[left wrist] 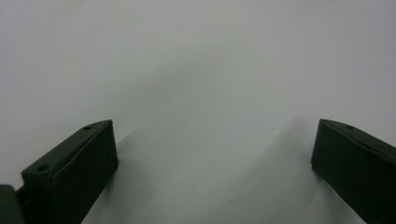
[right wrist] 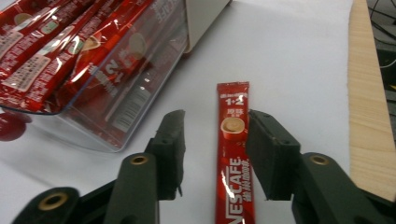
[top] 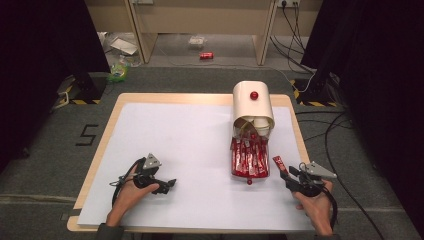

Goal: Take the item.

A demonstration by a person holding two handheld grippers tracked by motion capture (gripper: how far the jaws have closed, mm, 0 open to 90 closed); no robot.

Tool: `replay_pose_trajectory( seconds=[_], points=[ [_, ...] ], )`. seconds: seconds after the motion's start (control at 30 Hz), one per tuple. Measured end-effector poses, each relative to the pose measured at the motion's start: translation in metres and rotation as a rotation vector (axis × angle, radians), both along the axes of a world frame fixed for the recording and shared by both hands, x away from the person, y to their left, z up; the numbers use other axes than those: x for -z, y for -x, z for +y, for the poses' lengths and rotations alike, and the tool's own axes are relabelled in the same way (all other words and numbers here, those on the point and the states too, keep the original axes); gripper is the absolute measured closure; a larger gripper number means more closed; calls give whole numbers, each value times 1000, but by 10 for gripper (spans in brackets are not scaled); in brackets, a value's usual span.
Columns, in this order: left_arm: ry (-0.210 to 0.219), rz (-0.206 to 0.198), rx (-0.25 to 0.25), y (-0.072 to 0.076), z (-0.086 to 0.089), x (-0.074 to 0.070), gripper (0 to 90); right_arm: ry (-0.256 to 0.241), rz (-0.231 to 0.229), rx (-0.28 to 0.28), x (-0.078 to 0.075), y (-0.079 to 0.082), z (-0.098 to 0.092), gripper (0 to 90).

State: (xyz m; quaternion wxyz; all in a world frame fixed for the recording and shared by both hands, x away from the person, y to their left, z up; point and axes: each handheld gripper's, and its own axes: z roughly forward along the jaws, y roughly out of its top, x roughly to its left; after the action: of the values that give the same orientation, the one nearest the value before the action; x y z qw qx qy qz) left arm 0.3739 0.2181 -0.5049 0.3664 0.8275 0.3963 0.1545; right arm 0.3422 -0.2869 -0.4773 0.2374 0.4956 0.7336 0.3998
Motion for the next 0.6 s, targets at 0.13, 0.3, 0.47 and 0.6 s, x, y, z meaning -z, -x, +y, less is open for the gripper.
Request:
replay_pose_trajectory(
  seconds=[0.13,0.3,0.47,0.6],
  points=[
    [0,0,-1,0,0,0,0,-6,4,20,0,3,2,487],
    [0,0,-1,0,0,0,0,-1,3,19,-1,7,6,438],
    [0,0,-1,0,0,0,0,9,-2,13,-2,11,11,405],
    [1,0,-1,0,0,0,0,10,-5,2,-3,15,15,378]
  ],
)
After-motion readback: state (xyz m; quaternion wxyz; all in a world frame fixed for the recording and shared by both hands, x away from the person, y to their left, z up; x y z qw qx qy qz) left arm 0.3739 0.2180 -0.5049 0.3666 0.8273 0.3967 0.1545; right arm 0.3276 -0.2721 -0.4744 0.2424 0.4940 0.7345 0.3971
